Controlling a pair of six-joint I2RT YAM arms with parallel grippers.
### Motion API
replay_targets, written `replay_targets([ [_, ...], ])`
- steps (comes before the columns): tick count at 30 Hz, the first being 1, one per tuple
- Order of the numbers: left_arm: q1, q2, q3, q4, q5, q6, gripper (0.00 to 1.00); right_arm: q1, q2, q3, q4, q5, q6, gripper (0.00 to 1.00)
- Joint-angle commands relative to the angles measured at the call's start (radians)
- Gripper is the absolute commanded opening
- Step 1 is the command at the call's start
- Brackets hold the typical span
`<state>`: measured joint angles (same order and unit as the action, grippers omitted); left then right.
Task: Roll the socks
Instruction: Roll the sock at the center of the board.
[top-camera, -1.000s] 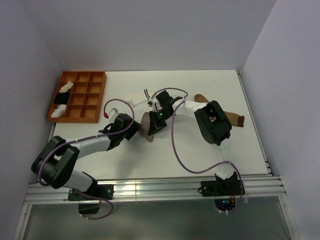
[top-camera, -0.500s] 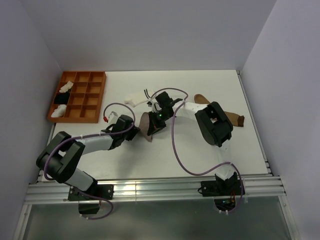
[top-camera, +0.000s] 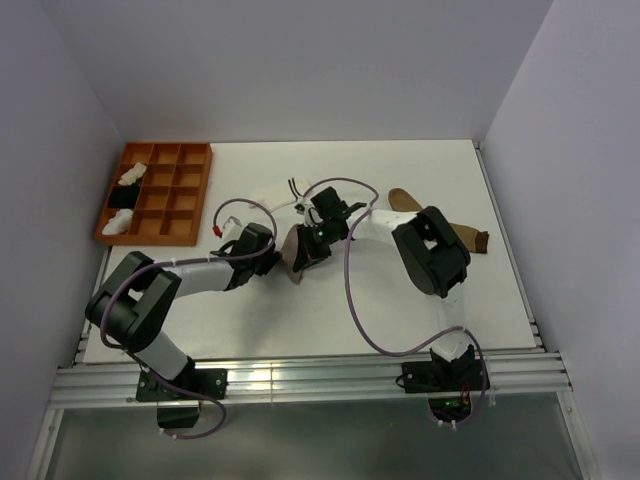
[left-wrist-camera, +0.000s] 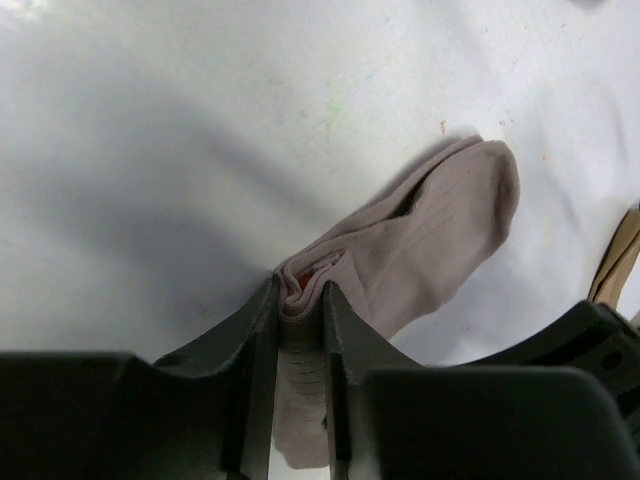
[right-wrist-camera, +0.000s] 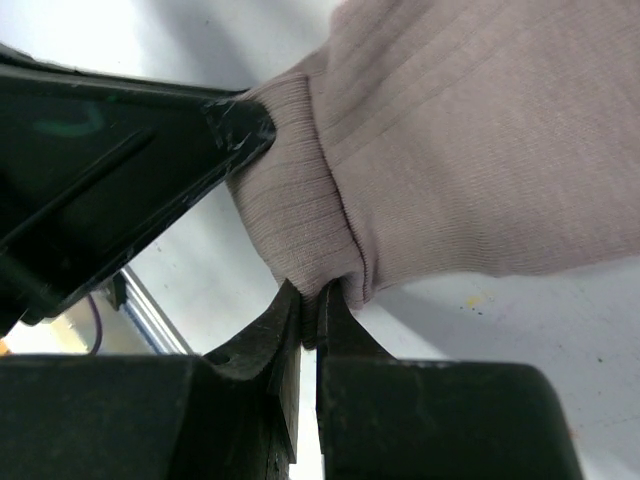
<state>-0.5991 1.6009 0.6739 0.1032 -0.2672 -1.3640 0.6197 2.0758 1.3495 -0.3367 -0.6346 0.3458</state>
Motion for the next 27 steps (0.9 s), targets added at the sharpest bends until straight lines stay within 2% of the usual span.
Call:
replay_targets([
  [1, -0.005, 0.08, 0.029, -0.149, -0.007, 0.086, 0.21, 0.034, -0.02, -0.09, 0.062, 0.138, -0.004, 0.06],
  [3, -0.005, 0.099, 0.052, -0.16, 0.008, 0.111, 0.19, 0.037, -0.08, -0.139, 0.094, 0.156, -0.008, 0.1],
  [6, -0.005, 0.14, 0.104, -0.195, 0.032, 0.192, 0.18, 0.048, -0.182, -0.226, 0.181, 0.226, -0.034, 0.21],
  [7, -0.005, 0.165, 0.121, -0.221, 0.039, 0.207, 0.18, 0.054, -0.21, -0.252, 0.239, 0.283, -0.042, 0.27],
  [11, -0.007, 0.189, 0.162, -0.249, 0.062, 0.269, 0.18, 0.106, -0.357, -0.386, 0.384, 0.461, -0.09, 0.4],
  [14, -0.008, 0.186, 0.184, -0.27, 0.072, 0.316, 0.17, 0.158, -0.443, -0.511, 0.491, 0.574, -0.138, 0.44],
  [20, -0.024, 0.183, 0.248, -0.333, 0.056, 0.39, 0.18, 0.282, -0.531, -0.633, 0.668, 0.76, -0.238, 0.55],
  [27, -0.051, 0.188, 0.296, -0.356, 0.063, 0.443, 0.18, 0.36, -0.511, -0.61, 0.743, 0.823, -0.335, 0.61],
])
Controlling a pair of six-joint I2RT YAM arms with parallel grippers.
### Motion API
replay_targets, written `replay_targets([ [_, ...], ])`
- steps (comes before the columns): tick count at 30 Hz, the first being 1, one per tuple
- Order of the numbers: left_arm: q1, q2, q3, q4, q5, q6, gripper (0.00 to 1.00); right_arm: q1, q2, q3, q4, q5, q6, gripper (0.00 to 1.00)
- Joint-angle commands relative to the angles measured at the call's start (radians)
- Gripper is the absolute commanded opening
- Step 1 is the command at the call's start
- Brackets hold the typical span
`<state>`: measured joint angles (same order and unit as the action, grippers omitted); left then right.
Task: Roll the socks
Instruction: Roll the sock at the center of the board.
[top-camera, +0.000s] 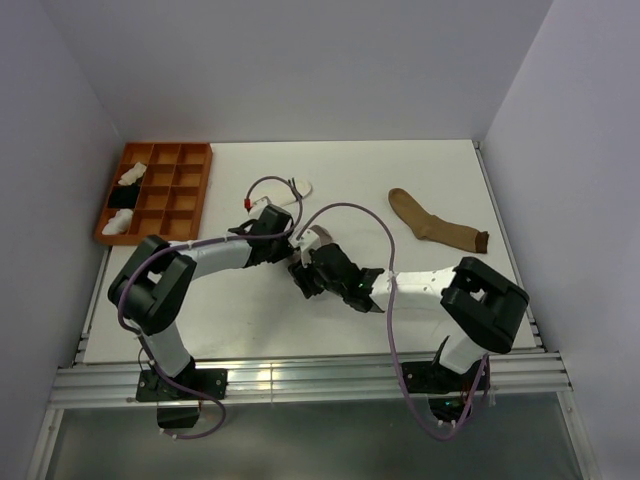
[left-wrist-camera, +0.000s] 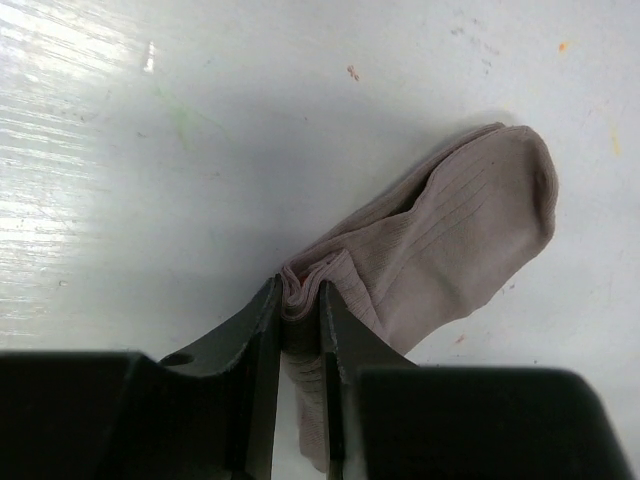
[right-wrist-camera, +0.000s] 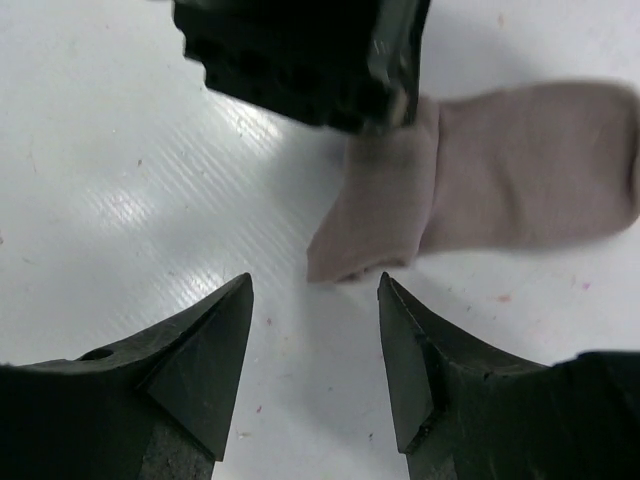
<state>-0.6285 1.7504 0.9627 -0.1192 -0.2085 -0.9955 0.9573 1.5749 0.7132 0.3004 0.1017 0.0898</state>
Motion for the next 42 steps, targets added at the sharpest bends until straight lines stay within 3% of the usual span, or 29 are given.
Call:
replay_targets([
  [1, -0.023, 0.038, 0.008, -0.134, 0.009, 0.078, 0.18, 0.027, -0.004, 0.034, 0.111, 0.093, -0.106, 0.61],
  [17, -0.031, 0.057, 0.036, -0.151, 0.032, 0.095, 0.18, 0.054, 0.197, 0.1, 0.121, 0.2, -0.142, 0.59],
  [31, -0.031, 0.067, 0.054, -0.151, 0.06, 0.139, 0.18, 0.055, 0.324, 0.152, -0.063, 0.315, -0.052, 0.58],
  [34, -0.031, 0.063, 0.056, -0.149, 0.064, 0.147, 0.18, 0.052, 0.355, 0.166, -0.104, 0.346, -0.032, 0.51],
  [37, -0.031, 0.063, 0.06, -0.151, 0.069, 0.15, 0.18, 0.052, 0.384, 0.186, -0.153, 0.374, -0.013, 0.31],
  [39, -0.033, 0.057, 0.057, -0.149, 0.067, 0.146, 0.18, 0.052, 0.382, 0.183, -0.161, 0.368, -0.009, 0.11],
  [42, -0.031, 0.04, 0.048, -0.145, 0.063, 0.13, 0.21, 0.047, 0.346, 0.169, -0.165, 0.293, 0.001, 0.0],
])
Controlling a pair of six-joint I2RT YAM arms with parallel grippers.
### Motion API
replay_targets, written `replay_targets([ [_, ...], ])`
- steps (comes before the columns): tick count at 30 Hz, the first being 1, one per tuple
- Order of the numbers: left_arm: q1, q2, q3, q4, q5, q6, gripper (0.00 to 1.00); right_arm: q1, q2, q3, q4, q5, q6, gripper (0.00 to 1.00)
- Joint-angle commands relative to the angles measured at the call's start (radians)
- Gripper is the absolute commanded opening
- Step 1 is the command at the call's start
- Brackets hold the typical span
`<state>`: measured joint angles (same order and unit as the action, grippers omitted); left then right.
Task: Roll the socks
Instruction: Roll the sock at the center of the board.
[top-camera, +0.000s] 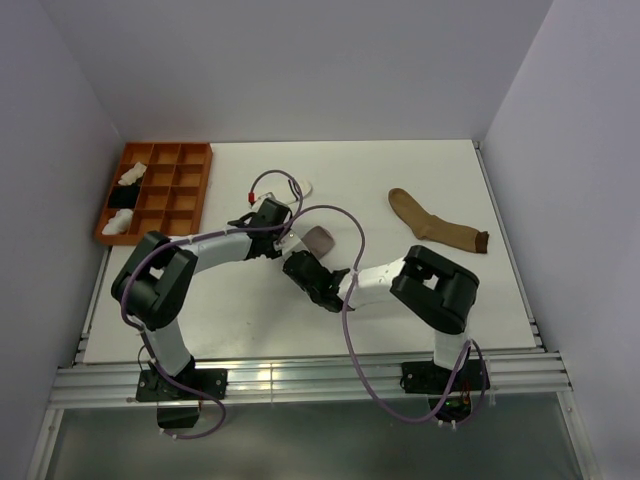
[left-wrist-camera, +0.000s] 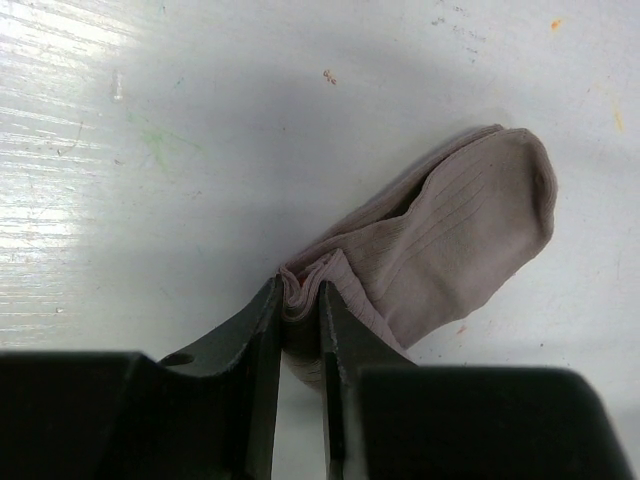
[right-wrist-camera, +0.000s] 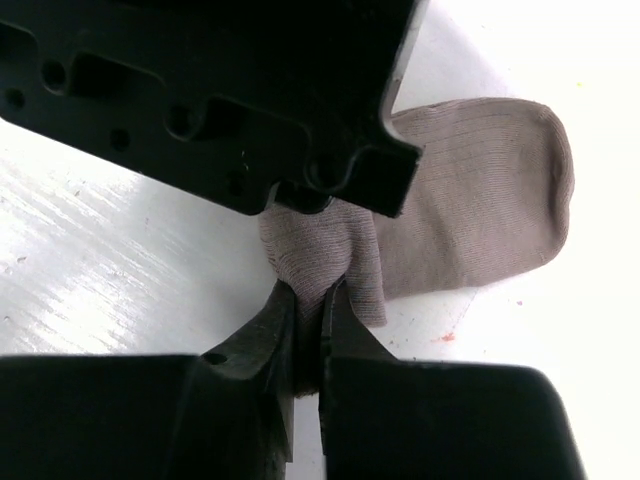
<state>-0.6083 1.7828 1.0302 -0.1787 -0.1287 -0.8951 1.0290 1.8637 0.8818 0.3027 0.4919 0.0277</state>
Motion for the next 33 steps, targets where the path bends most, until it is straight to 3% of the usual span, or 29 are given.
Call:
replay_targets([
  [1, -0.053, 0.003, -0.022, -0.084, -0.022, 0.025, 0.23, -0.027, 0.049, -0.006, -0.171, -0.122, 0.067, 0.0],
  [10, -0.035, -0.101, -0.012, -0.093, -0.103, -0.048, 0.59, -0.132, -0.029, 0.017, -0.287, -0.542, 0.103, 0.0],
  [12, -0.024, -0.131, -0.01, -0.094, -0.118, -0.059, 0.63, -0.168, -0.028, 0.035, -0.335, -0.617, 0.107, 0.0],
  [17, 0.03, -0.192, -0.031, -0.084, -0.12, -0.097, 0.64, -0.245, -0.006, 0.132, -0.43, -0.85, 0.118, 0.0],
  [24, 0.058, -0.278, -0.136, -0.019, -0.127, -0.136, 0.65, -0.329, 0.057, 0.308, -0.62, -1.044, 0.123, 0.0],
  [33, 0.045, -0.364, -0.314, 0.154, 0.015, -0.162, 0.65, -0.431, 0.12, 0.341, -0.593, -1.228, 0.239, 0.0],
])
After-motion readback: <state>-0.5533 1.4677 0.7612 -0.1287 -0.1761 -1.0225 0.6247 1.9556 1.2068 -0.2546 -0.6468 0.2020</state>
